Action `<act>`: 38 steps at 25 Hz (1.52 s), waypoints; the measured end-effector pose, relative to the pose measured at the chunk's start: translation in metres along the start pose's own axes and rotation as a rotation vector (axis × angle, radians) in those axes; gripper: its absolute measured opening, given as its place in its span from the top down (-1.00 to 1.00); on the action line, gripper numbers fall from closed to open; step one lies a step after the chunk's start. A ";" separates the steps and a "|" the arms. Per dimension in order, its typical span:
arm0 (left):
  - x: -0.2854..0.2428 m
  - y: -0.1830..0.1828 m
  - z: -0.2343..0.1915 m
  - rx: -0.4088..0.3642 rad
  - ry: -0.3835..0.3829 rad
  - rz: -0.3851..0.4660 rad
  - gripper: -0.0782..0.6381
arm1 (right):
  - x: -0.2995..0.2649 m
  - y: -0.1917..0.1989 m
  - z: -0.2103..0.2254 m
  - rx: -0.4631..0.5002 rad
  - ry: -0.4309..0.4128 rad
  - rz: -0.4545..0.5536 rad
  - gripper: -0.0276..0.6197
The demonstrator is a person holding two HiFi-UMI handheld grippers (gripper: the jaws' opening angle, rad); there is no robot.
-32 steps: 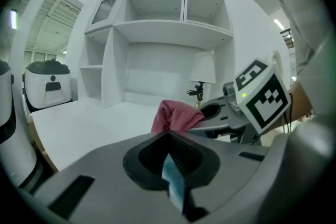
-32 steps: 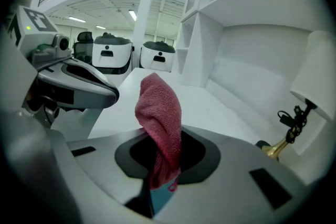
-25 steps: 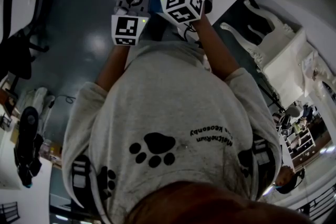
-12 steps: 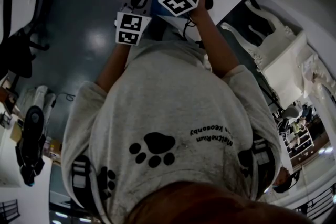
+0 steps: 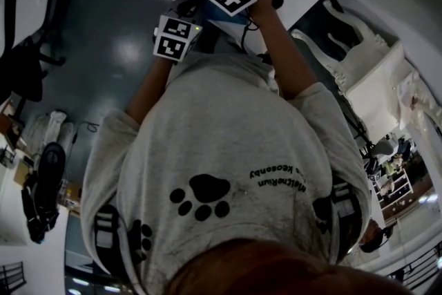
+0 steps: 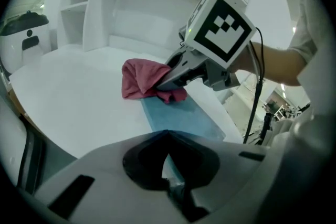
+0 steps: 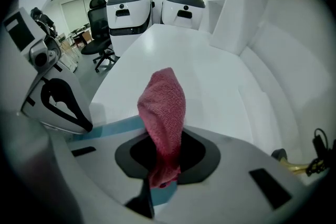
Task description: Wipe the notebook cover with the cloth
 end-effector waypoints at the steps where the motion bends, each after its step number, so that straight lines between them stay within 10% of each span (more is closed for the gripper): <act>1: -0.001 0.001 0.001 -0.003 0.002 -0.009 0.75 | 0.000 0.001 0.001 0.003 -0.003 -0.010 0.69; 38: -0.010 0.014 0.013 -0.059 -0.022 -0.055 0.75 | 0.060 0.095 0.030 -0.183 0.179 -0.108 0.70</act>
Point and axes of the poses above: the fingertips, and each gripper's own axes: x backward along the fingers, z to its right, y out of its underside, the point moved 10 cm from there along x, backward along the fingers, and after that the axes turned 9 degrees about z, right-handed, at the moved point
